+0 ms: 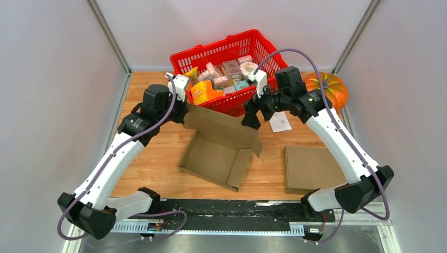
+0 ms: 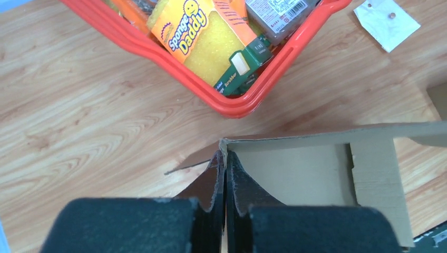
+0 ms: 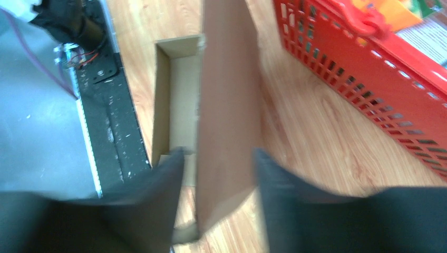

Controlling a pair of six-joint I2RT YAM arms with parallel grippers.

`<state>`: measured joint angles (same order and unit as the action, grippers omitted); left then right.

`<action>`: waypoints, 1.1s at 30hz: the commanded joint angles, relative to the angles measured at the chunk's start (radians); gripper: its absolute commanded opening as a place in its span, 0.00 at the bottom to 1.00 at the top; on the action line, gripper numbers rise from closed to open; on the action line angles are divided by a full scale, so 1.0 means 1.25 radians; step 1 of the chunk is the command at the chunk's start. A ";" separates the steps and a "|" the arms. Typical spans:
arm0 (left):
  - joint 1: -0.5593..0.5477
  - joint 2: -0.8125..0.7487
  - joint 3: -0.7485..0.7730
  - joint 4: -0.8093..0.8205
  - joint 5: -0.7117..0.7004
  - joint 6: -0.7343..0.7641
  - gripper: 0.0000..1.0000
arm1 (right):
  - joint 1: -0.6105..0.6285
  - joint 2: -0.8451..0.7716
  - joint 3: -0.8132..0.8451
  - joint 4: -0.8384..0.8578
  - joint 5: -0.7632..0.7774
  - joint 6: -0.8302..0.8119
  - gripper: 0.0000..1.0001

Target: Fold the paper box

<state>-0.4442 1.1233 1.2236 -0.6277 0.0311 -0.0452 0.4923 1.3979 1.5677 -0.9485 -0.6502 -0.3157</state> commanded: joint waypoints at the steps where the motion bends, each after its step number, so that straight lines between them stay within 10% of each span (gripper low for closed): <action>1: -0.003 -0.065 -0.034 0.004 -0.075 -0.112 0.00 | 0.045 -0.053 0.020 0.044 0.469 0.330 1.00; 8: -0.086 -0.160 -0.073 -0.066 -0.269 -0.302 0.00 | 0.152 -0.298 -0.198 -0.043 0.782 0.575 1.00; 13: -0.094 -0.188 -0.123 -0.066 -0.277 -0.359 0.00 | 0.162 -0.413 -0.392 0.023 0.723 0.631 1.00; 21: -0.096 -0.238 -0.155 -0.057 -0.211 -0.322 0.00 | 0.228 -0.240 -0.589 0.458 0.532 0.519 0.76; 33: -0.096 -0.258 -0.142 -0.084 -0.177 -0.269 0.00 | 0.271 -0.021 -0.607 0.542 0.684 0.478 0.52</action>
<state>-0.5613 0.7990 1.0424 -0.7174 -0.2260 -0.4107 0.8124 1.3632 0.8227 -0.3824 0.1268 0.2958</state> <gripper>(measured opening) 0.008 0.561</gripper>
